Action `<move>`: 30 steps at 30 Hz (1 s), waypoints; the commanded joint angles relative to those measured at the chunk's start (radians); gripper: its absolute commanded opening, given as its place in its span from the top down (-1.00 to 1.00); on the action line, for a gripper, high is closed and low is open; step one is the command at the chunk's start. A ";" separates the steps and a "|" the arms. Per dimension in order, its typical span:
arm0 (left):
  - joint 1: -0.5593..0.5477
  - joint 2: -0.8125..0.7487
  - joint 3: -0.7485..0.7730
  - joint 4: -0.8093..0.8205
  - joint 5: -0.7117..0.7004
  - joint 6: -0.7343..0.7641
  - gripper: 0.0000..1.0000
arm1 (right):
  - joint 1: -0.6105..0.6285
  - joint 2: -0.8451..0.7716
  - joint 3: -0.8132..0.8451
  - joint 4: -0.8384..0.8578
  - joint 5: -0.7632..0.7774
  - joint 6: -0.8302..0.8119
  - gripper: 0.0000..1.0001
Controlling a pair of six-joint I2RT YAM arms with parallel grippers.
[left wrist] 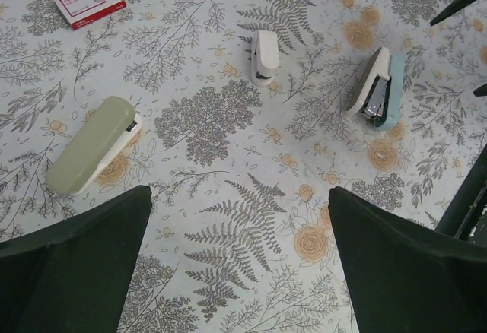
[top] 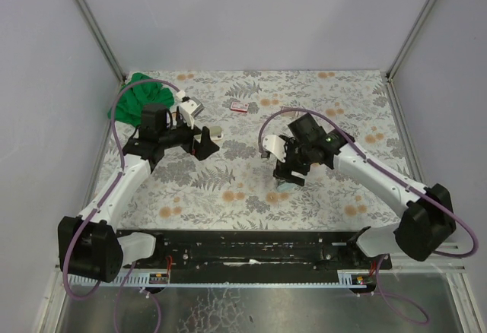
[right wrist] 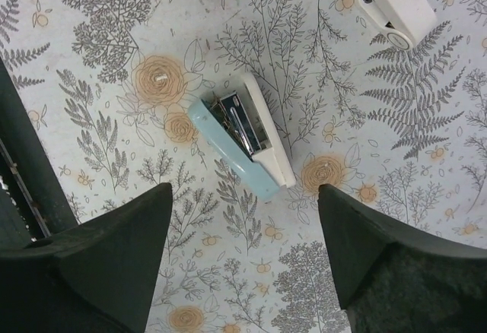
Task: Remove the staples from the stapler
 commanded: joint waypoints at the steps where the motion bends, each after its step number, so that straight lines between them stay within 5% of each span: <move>1: 0.002 0.016 -0.006 0.045 -0.051 0.020 -1.00 | -0.007 -0.101 -0.065 0.034 -0.012 -0.040 -0.75; 5: 0.006 0.023 0.010 0.025 -0.048 0.027 -1.00 | -0.024 -0.168 -0.132 0.070 -0.029 -0.059 -1.00; 30: 0.024 -0.011 -0.012 0.013 -0.001 0.047 -1.00 | -0.037 -0.200 -0.332 0.270 -0.054 -0.081 -0.92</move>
